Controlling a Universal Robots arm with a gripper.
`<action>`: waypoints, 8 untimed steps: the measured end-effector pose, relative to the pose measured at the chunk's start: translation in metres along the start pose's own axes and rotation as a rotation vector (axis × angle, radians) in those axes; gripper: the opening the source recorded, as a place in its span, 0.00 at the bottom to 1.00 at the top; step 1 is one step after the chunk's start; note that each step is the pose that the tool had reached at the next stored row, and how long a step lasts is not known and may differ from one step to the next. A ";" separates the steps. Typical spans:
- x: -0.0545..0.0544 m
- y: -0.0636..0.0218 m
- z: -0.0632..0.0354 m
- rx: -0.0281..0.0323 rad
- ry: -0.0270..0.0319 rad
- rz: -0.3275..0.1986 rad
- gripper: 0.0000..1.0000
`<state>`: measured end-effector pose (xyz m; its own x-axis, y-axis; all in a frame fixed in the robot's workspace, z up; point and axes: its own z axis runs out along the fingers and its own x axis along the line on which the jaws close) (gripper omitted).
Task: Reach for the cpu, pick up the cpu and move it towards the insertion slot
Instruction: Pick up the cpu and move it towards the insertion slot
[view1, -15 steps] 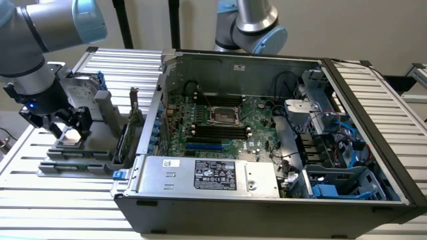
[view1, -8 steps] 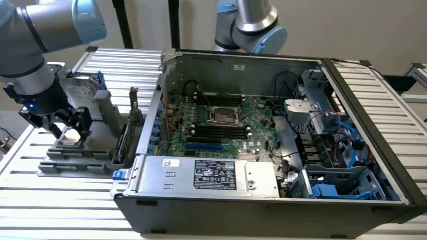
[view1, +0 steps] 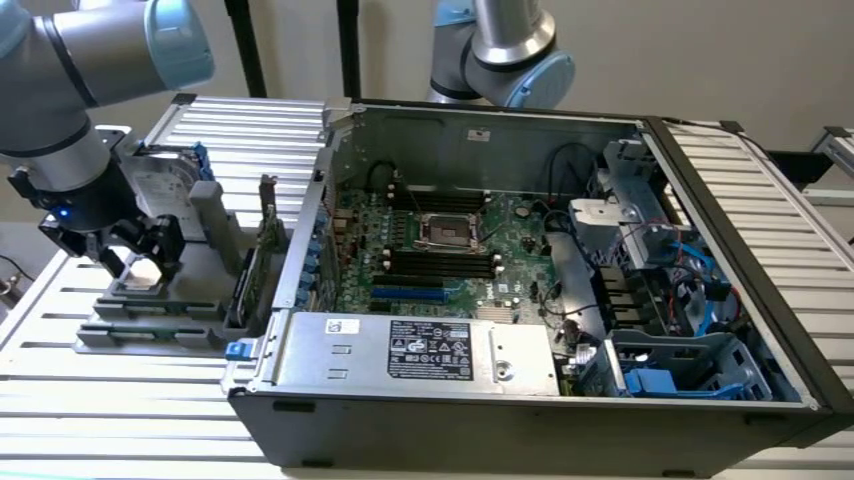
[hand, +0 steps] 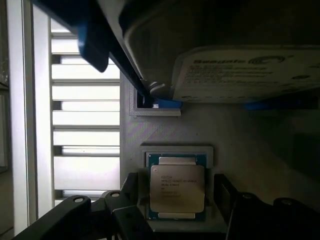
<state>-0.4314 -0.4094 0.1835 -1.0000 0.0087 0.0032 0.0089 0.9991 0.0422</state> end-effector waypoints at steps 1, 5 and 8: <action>0.000 0.0000 0.0001 0.0000 -0.0001 0.001 0.71; 0.000 0.0000 0.0002 0.0000 0.0000 0.004 0.69; 0.000 0.0000 0.0002 0.0000 0.0011 0.007 0.62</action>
<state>-0.4314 -0.4094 0.1833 -0.9999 0.0157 0.0046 0.0159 0.9990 0.0423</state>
